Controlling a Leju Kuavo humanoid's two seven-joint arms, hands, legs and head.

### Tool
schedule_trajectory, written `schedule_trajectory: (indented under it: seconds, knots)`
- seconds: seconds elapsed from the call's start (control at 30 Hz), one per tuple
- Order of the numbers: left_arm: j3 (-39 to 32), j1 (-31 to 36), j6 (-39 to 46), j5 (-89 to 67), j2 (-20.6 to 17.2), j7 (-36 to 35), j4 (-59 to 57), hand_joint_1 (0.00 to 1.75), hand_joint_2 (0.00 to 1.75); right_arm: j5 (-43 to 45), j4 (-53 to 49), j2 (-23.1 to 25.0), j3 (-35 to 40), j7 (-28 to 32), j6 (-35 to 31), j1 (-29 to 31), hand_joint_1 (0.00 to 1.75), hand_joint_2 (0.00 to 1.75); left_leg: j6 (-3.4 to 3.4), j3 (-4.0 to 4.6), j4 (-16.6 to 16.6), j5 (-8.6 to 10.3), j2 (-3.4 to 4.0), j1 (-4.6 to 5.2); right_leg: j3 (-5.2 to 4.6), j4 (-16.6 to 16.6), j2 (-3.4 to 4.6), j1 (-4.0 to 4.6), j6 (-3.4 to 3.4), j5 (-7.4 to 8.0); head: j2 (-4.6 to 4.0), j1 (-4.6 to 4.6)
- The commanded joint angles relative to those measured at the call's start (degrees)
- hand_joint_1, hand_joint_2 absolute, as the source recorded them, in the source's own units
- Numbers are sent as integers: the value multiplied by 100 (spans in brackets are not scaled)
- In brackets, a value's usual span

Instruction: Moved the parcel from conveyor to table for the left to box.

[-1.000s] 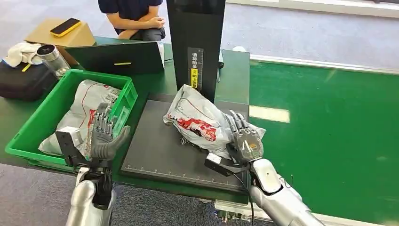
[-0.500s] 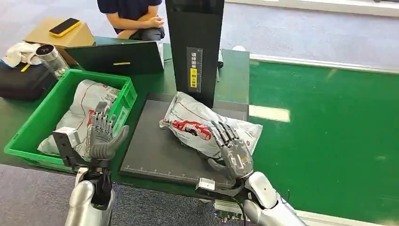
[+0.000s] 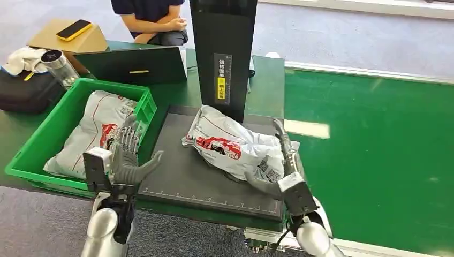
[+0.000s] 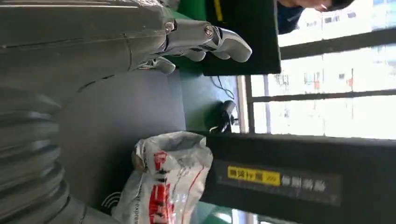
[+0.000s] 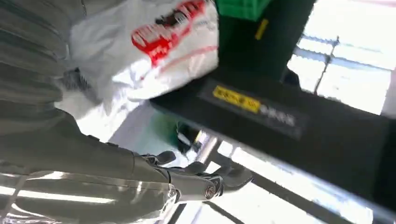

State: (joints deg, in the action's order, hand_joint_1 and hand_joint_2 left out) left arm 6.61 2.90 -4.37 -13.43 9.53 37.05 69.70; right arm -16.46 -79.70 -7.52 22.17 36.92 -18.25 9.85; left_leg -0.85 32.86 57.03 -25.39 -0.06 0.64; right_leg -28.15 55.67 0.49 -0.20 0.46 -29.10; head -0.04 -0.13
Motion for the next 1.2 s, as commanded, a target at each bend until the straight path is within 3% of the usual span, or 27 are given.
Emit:
schedule_trajectory:
  seconds: [0.03, 0.27, 0.5, 0.63, 0.73, 0.97, 1.2]
  knots:
    - [1265, 547, 146, -883, -57, -119, 114, 0, 175, 111, -1401, 599, -1798, -66, 209, -948, 0, 175, 17, 2, -5, 5, -47, -1, 11, -2, -52, -1, -3, -11, 0, 2]
    - [2217, 1246, 254, -1306, 124, -55, -506, 0, 175, 663, -1703, 1140, -3225, -348, 1092, -1336, 0, 175, 11, 4, -4, 6, -47, 1, 8, -3, -53, -2, -1, -7, 0, -2]
    - [3176, 2292, -28, -2062, 579, -460, -2652, 0, 175, 422, -1358, 1297, -3417, -294, 1389, -1111, 0, 175, 9, -10, -12, 9, -43, 1, 20, -13, -49, -1, 1, -1, 2, -2]
    - [3732, 2865, 288, -2863, 879, -766, -3865, 0, 175, 333, -1561, 1365, -3505, -351, 1379, -1205, 0, 175, 6, -10, -9, 8, -39, 2, 19, -12, -45, -2, 2, -1, 0, 0]
    - [4220, 3266, 95, -3385, 1047, -1246, -4647, 0, 175, 236, -1701, 1468, -3591, -395, 1457, -1274, 0, 175, 8, -11, -11, 10, -41, 3, 23, -13, -48, -2, 2, -1, 0, -2]
    - [4975, 3416, -290, -3550, 1047, -2621, -4935, 0, 175, 55, -1553, 1627, -3721, -333, 1557, -1228, 0, 175, 7, -12, -6, 3, -15, 2, 13, -10, -21, -1, -1, -1, 2, -2]
    - [5204, 3521, -342, -3665, 1036, -3381, -5342, 0, 175, -15, -1497, 1721, -3747, -328, 1549, -1199, 0, 175, 5, -11, -9, 3, -5, 2, 7, -6, -12, 1, -1, 0, 2, 0]
